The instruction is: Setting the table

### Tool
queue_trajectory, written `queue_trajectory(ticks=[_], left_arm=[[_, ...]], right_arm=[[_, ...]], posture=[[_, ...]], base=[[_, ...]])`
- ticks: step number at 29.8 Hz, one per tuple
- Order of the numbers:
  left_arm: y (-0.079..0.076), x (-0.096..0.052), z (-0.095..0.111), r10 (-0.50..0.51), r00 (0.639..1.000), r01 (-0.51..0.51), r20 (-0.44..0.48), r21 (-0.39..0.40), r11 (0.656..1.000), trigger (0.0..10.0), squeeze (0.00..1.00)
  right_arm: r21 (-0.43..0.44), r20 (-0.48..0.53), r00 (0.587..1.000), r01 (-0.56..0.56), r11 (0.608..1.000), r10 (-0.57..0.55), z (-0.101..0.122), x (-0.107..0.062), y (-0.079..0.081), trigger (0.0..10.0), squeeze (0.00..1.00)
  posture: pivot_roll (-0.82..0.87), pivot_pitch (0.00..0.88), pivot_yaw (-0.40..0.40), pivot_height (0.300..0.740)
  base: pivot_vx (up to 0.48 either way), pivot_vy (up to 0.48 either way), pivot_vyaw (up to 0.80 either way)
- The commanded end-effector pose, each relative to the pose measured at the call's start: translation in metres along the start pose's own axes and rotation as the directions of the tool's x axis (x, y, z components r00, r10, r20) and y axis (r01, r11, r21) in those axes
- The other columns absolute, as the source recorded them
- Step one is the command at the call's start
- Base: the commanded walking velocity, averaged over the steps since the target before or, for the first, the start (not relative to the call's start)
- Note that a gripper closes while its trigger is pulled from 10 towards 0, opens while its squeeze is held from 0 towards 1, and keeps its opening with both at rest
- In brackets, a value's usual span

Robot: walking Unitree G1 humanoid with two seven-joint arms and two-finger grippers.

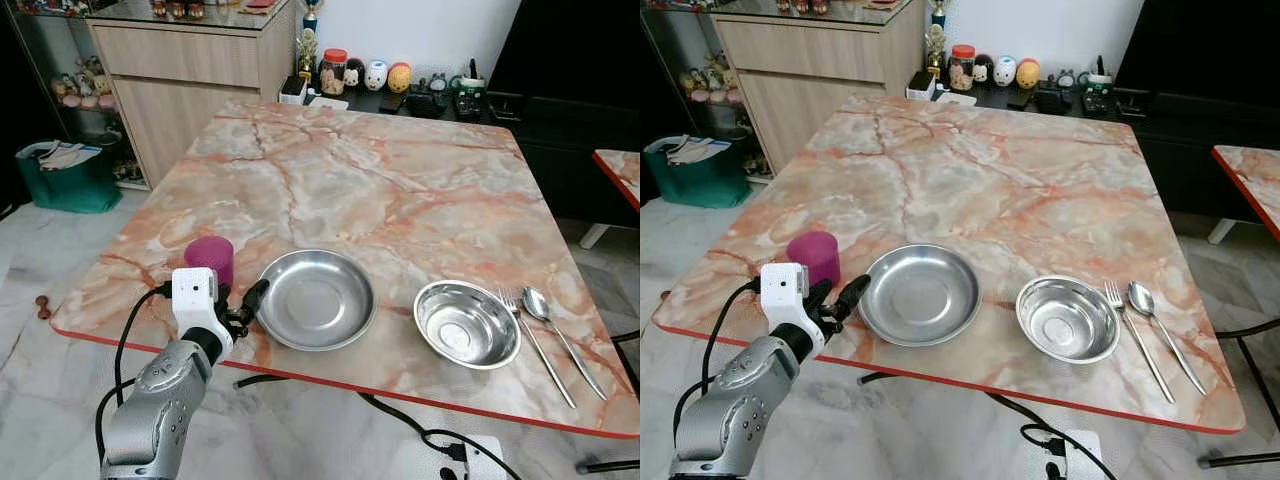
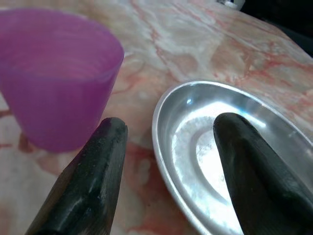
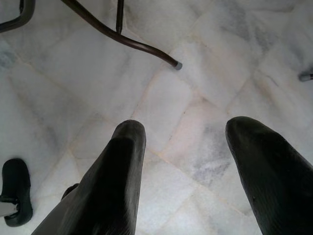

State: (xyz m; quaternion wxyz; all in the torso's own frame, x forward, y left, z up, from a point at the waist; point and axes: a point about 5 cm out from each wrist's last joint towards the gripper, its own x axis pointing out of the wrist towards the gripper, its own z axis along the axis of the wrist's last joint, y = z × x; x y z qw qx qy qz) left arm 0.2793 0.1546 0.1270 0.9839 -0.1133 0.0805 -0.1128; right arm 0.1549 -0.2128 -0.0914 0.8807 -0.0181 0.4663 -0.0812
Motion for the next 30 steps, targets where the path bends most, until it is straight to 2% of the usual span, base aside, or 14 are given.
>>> queue_trajectory(ticks=[1, 9, 16, 22, 30], left_arm=[[-0.001, 0.002, -0.001, -0.010, 1.000, 0.010, -0.006, -0.011, 1.000, 10.0, 0.00], [-0.005, 0.006, -0.001, -0.021, 1.000, 0.021, 0.000, -0.011, 1.000, 10.0, 0.00], [-0.002, 0.007, -0.006, 0.000, 1.000, 0.000, -0.014, -0.008, 1.000, 10.0, 0.00], [0.005, 0.011, -0.008, 0.067, 0.994, -0.078, -0.080, -0.136, 0.988, 10.0, 0.00], [0.009, 0.019, 0.002, 0.114, 0.992, -0.124, -0.056, -0.228, 0.966, 10.0, 0.00]], right_arm=[[0.008, 0.002, 1.000, 0.017, 1.000, -0.017, 0.000, 0.000, -0.002, 10.0, 0.00], [0.026, 0.039, 0.999, 0.017, 1.000, -0.018, 0.003, 0.000, -0.003, 10.0, 0.00], [0.040, 0.041, 0.999, 0.014, 0.999, -0.015, 0.003, 0.000, -0.003, 10.0, 0.00], [0.041, 0.026, 1.000, 0.008, 0.999, -0.009, 0.002, 0.000, -0.003, 10.0, 0.00], [0.047, 0.028, 1.000, -0.002, 0.999, 0.001, 0.002, 0.000, 0.000, 10.0, 0.00]], posture=[[0.13, 0.000, -0.052, 0.740], [0.13, 0.000, -0.061, 0.740], [0.13, 0.000, -0.065, 0.740], [0.13, 0.000, -0.053, 0.740], [0.14, 0.000, -0.042, 0.740]], base=[[0.000, 0.000, 0.00], [0.000, 0.000, 0.00], [0.000, 0.000, 0.00], [0.000, 0.000, 0.00], [0.000, 0.000, 0.00]])
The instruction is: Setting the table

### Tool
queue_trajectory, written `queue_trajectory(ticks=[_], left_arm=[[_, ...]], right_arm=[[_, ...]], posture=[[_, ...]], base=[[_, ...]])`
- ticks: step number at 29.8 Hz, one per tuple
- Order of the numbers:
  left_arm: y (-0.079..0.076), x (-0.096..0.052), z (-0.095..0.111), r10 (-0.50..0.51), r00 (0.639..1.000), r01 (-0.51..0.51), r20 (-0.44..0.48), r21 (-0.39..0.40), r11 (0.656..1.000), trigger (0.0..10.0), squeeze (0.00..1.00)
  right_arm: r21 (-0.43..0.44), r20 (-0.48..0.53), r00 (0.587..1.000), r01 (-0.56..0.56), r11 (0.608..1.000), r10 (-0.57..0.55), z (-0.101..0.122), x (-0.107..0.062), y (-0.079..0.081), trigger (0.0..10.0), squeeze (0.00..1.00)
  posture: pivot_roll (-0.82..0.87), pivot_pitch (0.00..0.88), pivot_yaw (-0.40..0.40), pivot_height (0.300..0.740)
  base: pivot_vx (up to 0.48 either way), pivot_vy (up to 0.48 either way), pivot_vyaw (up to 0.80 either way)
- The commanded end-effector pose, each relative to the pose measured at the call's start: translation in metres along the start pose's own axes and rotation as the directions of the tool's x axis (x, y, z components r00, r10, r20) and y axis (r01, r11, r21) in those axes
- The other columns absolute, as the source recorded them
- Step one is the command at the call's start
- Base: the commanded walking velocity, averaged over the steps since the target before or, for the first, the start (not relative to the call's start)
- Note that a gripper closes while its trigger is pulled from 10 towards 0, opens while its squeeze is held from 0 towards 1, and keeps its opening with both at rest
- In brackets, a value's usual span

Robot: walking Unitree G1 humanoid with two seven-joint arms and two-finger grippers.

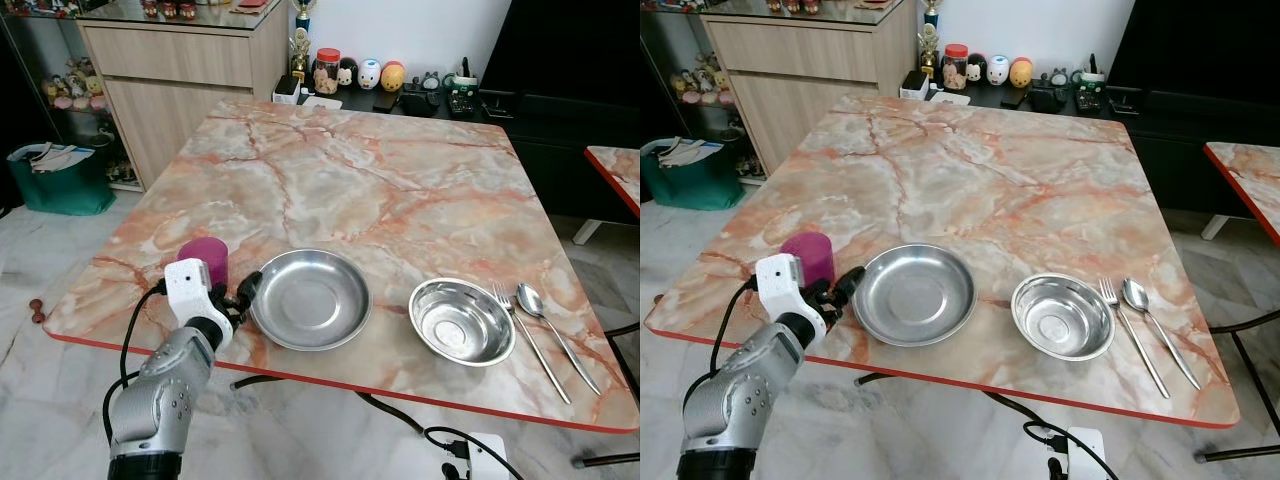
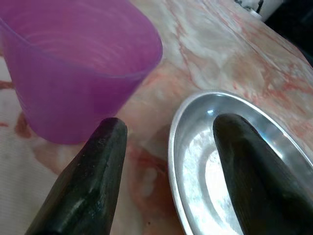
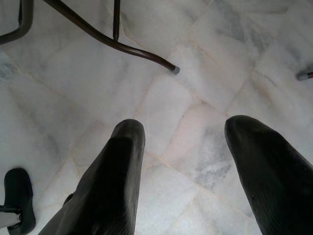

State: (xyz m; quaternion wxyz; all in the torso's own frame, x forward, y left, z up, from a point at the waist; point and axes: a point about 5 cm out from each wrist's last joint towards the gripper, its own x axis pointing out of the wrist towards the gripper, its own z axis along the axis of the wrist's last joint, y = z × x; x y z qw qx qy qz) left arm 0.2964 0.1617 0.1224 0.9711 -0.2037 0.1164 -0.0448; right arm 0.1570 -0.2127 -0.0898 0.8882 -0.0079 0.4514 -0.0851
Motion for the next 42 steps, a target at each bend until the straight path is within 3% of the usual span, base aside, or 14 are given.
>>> queue_trajectory(ticks=[1, 9, 10, 11, 14, 15, 22, 37, 42], left_arm=[[-0.003, 0.004, 0.002, 0.003, 1.000, -0.004, -0.014, -0.055, 0.998, 10.0, 0.00], [-0.003, 0.009, -0.001, 0.018, 0.997, -0.023, -0.073, -0.071, 0.997, 10.0, 0.00], [-0.004, 0.010, -0.001, 0.020, 0.997, -0.025, -0.076, -0.073, 0.997, 10.0, 0.76], [-0.005, 0.011, -0.001, 0.016, 0.997, -0.022, -0.079, -0.073, 0.997, 10.0, 1.00], [-0.006, 0.011, -0.002, 0.013, 0.996, -0.016, -0.093, -0.032, 0.999, 10.0, 1.00], [-0.006, 0.011, -0.002, 0.018, 0.996, -0.021, -0.092, -0.027, 0.999, 10.0, 0.00], [-0.003, 0.011, -0.002, 0.028, 0.994, -0.032, -0.102, -0.035, 0.999, 10.0, 0.00], [-0.004, 0.016, -0.010, 0.041, 0.993, -0.032, -0.115, 0.078, 0.996, 10.0, 0.00], [-0.001, 0.019, -0.014, 0.063, 0.991, -0.053, -0.120, 0.083, 0.995, 10.0, 0.00]], right_arm=[[0.022, -0.003, 1.000, 0.001, 1.000, 0.000, -0.001, 0.000, 0.000, 10.0, 0.00], [0.026, -0.008, 1.000, 0.001, 1.000, -0.001, -0.002, 0.000, 0.002, 10.0, 0.00], [0.028, -0.009, 1.000, 0.002, 1.000, -0.002, -0.002, 0.000, 0.002, 10.0, 0.00], [0.028, -0.009, 1.000, 0.002, 1.000, -0.002, -0.002, 0.000, 0.002, 10.0, 0.00], [0.032, -0.010, 1.000, 0.002, 0.999, -0.002, -0.003, 0.000, 0.003, 10.0, 0.00], [0.033, -0.010, 1.000, 0.002, 0.999, -0.001, -0.003, -0.001, 0.003, 10.0, 0.00], [0.038, -0.012, 1.000, -0.002, 0.999, 0.003, -0.004, -0.001, 0.004, 10.0, 0.00], [0.053, -0.015, 1.000, -0.007, 0.999, 0.008, -0.007, -0.001, 0.008, 10.0, 0.00], [0.049, -0.014, 1.000, -0.008, 0.999, 0.009, -0.007, -0.002, 0.008, 10.0, 0.00]], posture=[[0.14, 0.000, -0.038, 0.740], [0.13, 0.000, -0.024, 0.740], [0.13, 0.000, -0.024, 0.740], [0.13, 0.000, -0.021, 0.740], [0.13, 0.000, -0.018, 0.740], [0.13, 0.000, -0.016, 0.740], [0.14, 0.000, -0.010, 0.740], [0.12, 0.000, 0.007, 0.740], [0.12, 0.000, 0.003, 0.740]], base=[[0.000, 0.000, 0.00], [0.000, 0.000, 0.00], [0.000, 0.000, 0.00], [0.000, 0.000, 0.00], [0.000, 0.000, 0.00], [0.000, 0.000, 0.00], [0.000, 0.000, 0.00], [0.000, 0.000, 0.00], [0.000, 0.000, 0.00]])
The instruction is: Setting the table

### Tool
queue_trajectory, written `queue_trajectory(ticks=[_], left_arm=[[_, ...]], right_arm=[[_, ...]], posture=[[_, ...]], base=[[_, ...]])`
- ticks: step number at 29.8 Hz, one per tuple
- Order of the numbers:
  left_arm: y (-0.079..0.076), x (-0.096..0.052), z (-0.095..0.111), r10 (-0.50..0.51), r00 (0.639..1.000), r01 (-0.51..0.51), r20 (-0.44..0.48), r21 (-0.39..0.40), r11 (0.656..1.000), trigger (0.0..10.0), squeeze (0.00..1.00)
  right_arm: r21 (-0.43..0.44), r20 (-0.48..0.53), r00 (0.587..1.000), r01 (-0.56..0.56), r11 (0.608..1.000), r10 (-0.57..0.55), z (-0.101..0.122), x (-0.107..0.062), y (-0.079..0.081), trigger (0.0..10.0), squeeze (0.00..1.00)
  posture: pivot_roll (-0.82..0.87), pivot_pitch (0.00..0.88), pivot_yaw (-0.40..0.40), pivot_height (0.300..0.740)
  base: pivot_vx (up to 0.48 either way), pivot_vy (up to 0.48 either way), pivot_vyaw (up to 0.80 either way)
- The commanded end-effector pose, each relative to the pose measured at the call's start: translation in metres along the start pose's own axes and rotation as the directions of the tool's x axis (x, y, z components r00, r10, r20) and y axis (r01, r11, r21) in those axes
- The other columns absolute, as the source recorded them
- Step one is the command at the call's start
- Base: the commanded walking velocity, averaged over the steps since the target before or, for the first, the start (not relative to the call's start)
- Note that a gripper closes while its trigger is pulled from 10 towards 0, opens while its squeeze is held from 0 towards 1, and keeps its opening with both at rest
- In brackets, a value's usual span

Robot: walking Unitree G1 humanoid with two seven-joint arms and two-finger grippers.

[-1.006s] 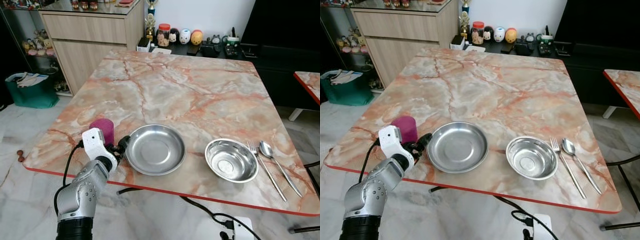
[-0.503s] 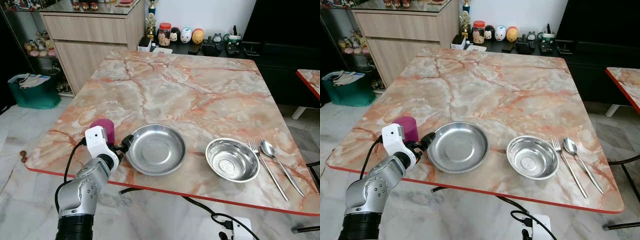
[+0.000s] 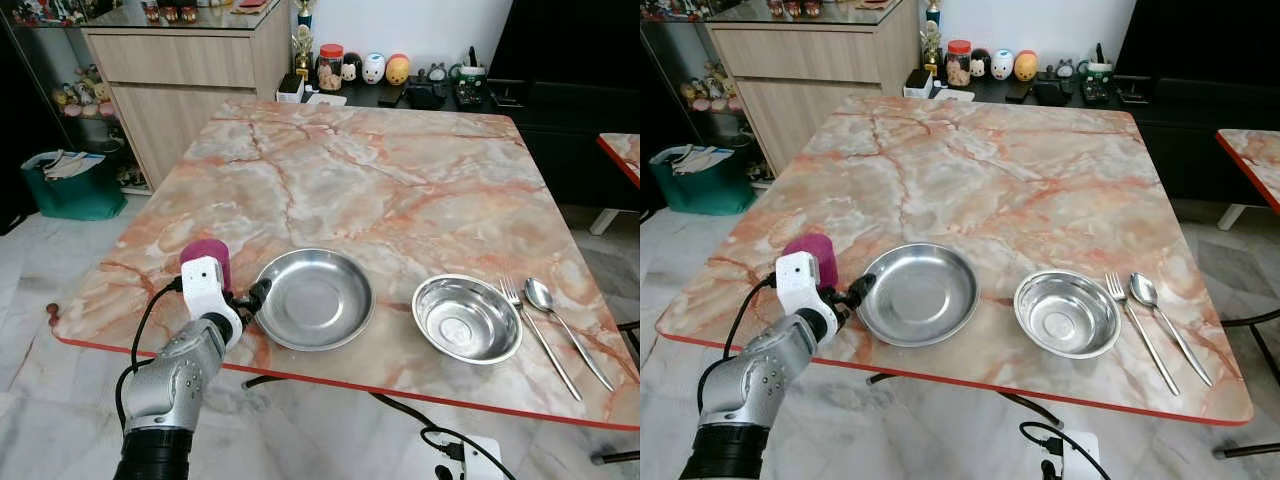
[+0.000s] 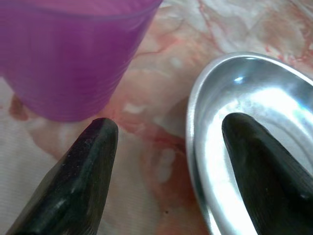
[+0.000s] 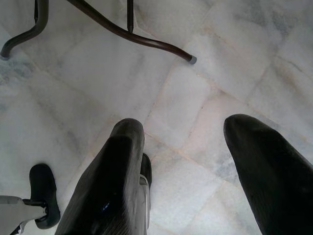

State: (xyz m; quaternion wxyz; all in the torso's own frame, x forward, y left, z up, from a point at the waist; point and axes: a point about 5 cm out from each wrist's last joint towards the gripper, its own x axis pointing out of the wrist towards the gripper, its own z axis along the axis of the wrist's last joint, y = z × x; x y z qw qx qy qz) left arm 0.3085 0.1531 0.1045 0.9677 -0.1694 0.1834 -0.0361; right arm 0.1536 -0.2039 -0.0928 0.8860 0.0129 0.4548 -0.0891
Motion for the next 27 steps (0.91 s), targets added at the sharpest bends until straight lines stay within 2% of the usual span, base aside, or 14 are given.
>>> queue_trajectory(ticks=[1, 9, 11, 12, 16, 27], left_arm=[[-0.0007, 0.0022, 0.0019, 0.008, 1.000, -0.008, 0.009, 0.026, 1.000, 10.0, 0.00], [-0.0037, 0.0038, 0.0023, 0.003, 1.000, -0.004, 0.017, 0.063, 0.998, 10.0, 0.00], [-0.0037, 0.0042, 0.0025, 0.005, 1.000, -0.007, 0.019, 0.088, 0.996, 10.0, 0.00], [-0.0039, 0.0042, 0.0030, 0.005, 1.000, -0.009, 0.025, 0.155, 0.988, 10.0, 0.00], [-0.0046, 0.0040, 0.0034, 0.002, 1.000, -0.008, 0.030, 0.202, 0.979, 10.0, 0.00], [-0.0066, 0.0046, 0.0003, -0.014, 1.000, 0.012, 0.009, 0.227, 0.974, 10.0, 0.00]], right_arm=[[0.008, -0.002, 1.000, 0.002, 1.000, -0.002, -0.0018, -0.0006, -0.0010, 10.0, 0.00], [0.006, 0.000, 1.000, 0.000, 1.000, 0.000, -0.0010, -0.0004, -0.0012, 10.0, 0.00], [0.006, 0.001, 1.000, 0.000, 1.000, 0.000, -0.0007, -0.0003, -0.0012, 10.0, 0.00], [0.006, 0.001, 1.000, -0.002, 1.000, 0.002, -0.0005, -0.0002, -0.0011, 10.0, 0.00], [0.005, 0.000, 1.000, -0.004, 1.000, 0.004, -0.0002, -0.0001, -0.0010, 10.0, 0.00], [0.002, 0.002, 1.000, -0.011, 1.000, 0.011, 0.0010, 0.0002, -0.0007, 10.0, 0.00]], posture=[[0.12, 0.000, 0.000, 0.740], [0.12, 0.000, -0.002, 0.740], [0.12, 0.000, -0.002, 0.740], [0.12, 0.000, -0.002, 0.740], [0.13, 0.000, -0.004, 0.740], [0.13, 0.000, -0.005, 0.740]], base=[[0.000, 0.000, 0.00], [0.000, 0.000, 0.00], [0.000, 0.000, 0.00], [0.000, 0.000, 0.00], [0.000, 0.000, 0.00], [0.000, 0.000, 0.00]])
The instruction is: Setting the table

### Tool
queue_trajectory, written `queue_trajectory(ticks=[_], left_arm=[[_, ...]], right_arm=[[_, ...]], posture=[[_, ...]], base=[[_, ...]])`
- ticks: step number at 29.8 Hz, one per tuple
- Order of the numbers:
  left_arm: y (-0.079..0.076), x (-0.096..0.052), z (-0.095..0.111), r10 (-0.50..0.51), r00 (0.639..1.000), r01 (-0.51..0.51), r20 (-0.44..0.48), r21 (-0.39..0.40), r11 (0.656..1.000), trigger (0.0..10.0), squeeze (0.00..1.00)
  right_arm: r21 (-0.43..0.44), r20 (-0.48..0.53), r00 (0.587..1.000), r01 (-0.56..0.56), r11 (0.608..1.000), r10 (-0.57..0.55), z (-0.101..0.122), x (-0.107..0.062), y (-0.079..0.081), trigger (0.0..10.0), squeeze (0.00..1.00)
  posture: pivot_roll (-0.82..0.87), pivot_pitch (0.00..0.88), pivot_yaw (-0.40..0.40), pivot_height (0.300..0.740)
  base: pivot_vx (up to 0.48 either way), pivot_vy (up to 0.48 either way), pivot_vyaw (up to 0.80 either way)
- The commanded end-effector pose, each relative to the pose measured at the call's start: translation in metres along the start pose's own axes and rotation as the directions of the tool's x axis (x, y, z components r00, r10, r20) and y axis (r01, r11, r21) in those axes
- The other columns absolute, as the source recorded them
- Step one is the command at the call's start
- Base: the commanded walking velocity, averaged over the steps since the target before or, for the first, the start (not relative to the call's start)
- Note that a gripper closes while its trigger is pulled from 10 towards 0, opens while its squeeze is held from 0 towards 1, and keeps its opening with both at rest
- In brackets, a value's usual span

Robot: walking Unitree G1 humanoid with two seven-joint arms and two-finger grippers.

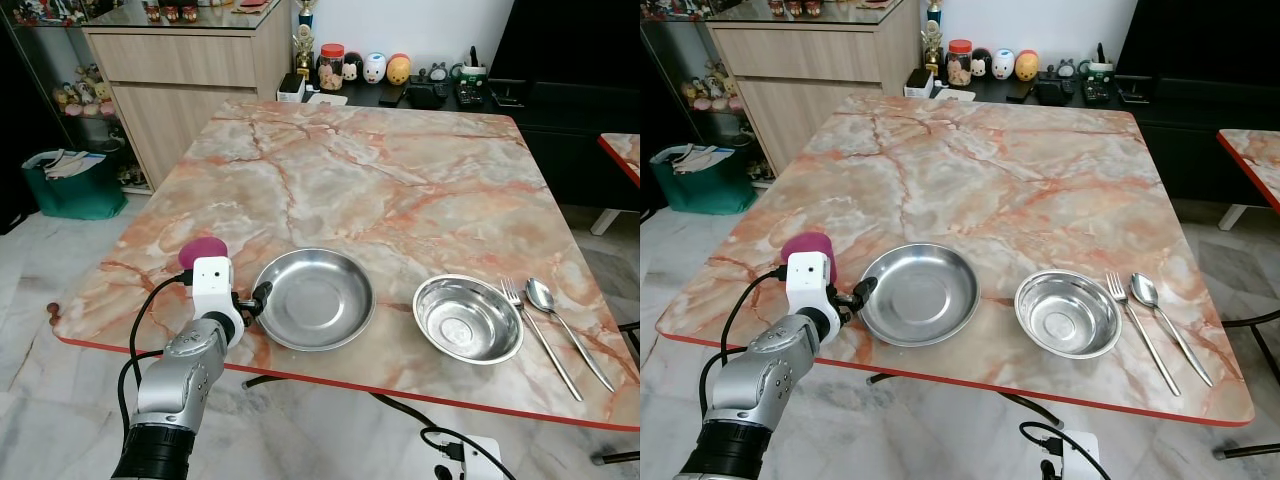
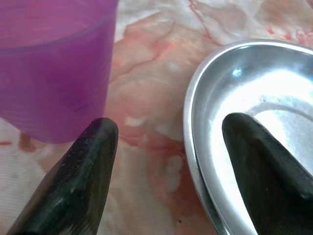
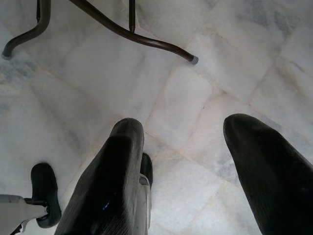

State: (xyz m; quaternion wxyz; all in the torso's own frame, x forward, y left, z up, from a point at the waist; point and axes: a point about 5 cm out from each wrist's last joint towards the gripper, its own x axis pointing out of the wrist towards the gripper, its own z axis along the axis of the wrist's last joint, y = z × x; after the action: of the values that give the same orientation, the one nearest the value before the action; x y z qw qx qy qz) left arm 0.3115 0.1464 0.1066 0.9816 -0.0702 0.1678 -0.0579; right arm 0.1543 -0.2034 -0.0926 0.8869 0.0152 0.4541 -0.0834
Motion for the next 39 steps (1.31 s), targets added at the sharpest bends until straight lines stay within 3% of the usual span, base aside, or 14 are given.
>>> queue_trajectory(ticks=[1, 10, 12, 15, 16, 24, 27, 29, 30, 31, 32, 33, 34, 39], left_arm=[[0.000, 0.001, -0.001, -0.012, 1.000, 0.012, -0.013, 0.025, 1.000, 10.0, 0.00], [-0.002, 0.001, -0.005, -0.025, 0.999, 0.027, -0.038, 0.072, 0.997, 10.0, 0.00], [-0.001, 0.001, -0.006, -0.019, 0.999, 0.023, -0.045, 0.088, 0.996, 8.0, 0.00], [-0.001, 0.000, -0.008, -0.015, 0.999, 0.020, -0.051, 0.102, 0.995, 8.0, 0.00], [0.000, 0.000, -0.009, -0.009, 0.998, 0.015, -0.059, 0.113, 0.993, 7.3, 0.00], [0.001, 0.000, -0.015, -0.001, 0.995, 0.012, -0.101, 0.111, 0.994, 9.7, 0.00], [0.000, 0.000, -0.017, -0.011, 0.993, 0.024, -0.113, 0.108, 0.994, 9.8, 0.00], [0.000, 0.000, -0.017, -0.014, 0.993, 0.027, -0.115, 0.108, 0.994, 9.3, 0.00], [0.000, 0.000, -0.018, -0.015, 0.993, 0.028, -0.115, 0.107, 0.994, 7.8, 0.00], [-0.001, 0.000, -0.018, -0.017, 0.993, 0.029, -0.115, 0.107, 0.994, 7.8, 0.00], [-0.001, -0.001, -0.018, -0.018, 0.993, 0.030, -0.115, 0.106, 0.994, 6.1, 0.00], [-0.002, -0.001, -0.018, -0.021, 0.993, 0.034, -0.117, 0.105, 0.994, 1.6, 0.00], [-0.002, -0.001, -0.018, -0.023, 0.993, 0.036, -0.117, 0.105, 0.994, 0.0, 0.00], [-0.003, -0.001, -0.018, -0.034, 0.993, 0.047, -0.117, 0.108, 0.993, 0.0, 0.00]], right_arm=[[0.003, 0.000, 1.000, 0.001, 1.000, -0.001, 0.000, 0.000, -0.001, 10.0, 0.00], [0.001, 0.000, 1.000, -0.003, 1.000, 0.003, 0.001, 0.000, -0.001, 10.0, 0.00], [0.001, 0.000, 1.000, -0.004, 1.000, 0.004, 0.001, 0.000, -0.001, 10.0, 0.00], [0.000, -0.001, 1.000, -0.005, 1.000, 0.005, 0.001, 0.000, -0.001, 10.0, 0.00], [0.000, -0.001, 1.000, -0.006, 1.000, 0.006, 0.001, 0.000, -0.001, 10.0, 0.00], [-0.001, -0.002, 1.000, -0.008, 1.000, 0.008, 0.001, 0.000, -0.001, 10.0, 0.00], [-0.001, -0.002, 1.000, -0.008, 1.000, 0.008, 0.001, 0.000, -0.001, 10.0, 0.00], [-0.001, -0.002, 1.000, -0.008, 1.000, 0.008, 0.001, 0.000, -0.001, 10.0, 0.00], [-0.001, -0.002, 1.000, -0.008, 1.000, 0.008, 0.001, 0.000, -0.001, 10.0, 0.00], [-0.002, -0.002, 1.000, -0.008, 1.000, 0.008, 0.001, 0.000, -0.001, 10.0, 0.00], [-0.002, -0.002, 1.000, -0.008, 1.000, 0.008, 0.001, 0.000, -0.001, 10.0, 0.00], [-0.003, -0.003, 1.000, -0.009, 1.000, 0.009, 0.001, 0.000, -0.001, 10.0, 0.00], [-0.003, -0.003, 1.000, -0.009, 1.000, 0.009, 0.001, 0.000, -0.001, 10.0, 0.00], [-0.005, -0.003, 1.000, -0.011, 1.000, 0.011, 0.001, 0.000, -0.001, 10.0, 0.00]], posture=[[0.13, 0.000, -0.005, 0.740], [0.13, 0.000, -0.005, 0.740], [0.13, 0.000, -0.006, 0.740], [0.13, 0.000, -0.006, 0.740], [0.13, 0.000, -0.008, 0.740], [0.13, 0.000, -0.008, 0.740], [0.13, 0.000, -0.008, 0.740], [0.13, 0.000, -0.008, 0.740], [0.13, 0.000, -0.008, 0.740], [0.13, 0.000, -0.008, 0.740], [0.13, 0.000, -0.010, 0.740], [0.13, 0.000, -0.010, 0.740], [0.13, 0.000, -0.010, 0.740], [0.13, 0.000, -0.010, 0.740]], base=[[0.000, 0.000, 0.00], [0.000, 0.000, 0.00], [0.000, 0.000, 0.00], [0.000, 0.000, 0.00], [0.000, 0.000, 0.00], [0.000, 0.000, 0.00], [0.000, 0.000, 0.00], [0.000, 0.000, 0.00], [0.000, 0.000, 0.00], [0.000, 0.000, 0.00], [0.000, 0.000, 0.00], [0.000, 0.000, 0.00], [0.000, 0.000, 0.00], [0.000, 0.000, 0.00]])
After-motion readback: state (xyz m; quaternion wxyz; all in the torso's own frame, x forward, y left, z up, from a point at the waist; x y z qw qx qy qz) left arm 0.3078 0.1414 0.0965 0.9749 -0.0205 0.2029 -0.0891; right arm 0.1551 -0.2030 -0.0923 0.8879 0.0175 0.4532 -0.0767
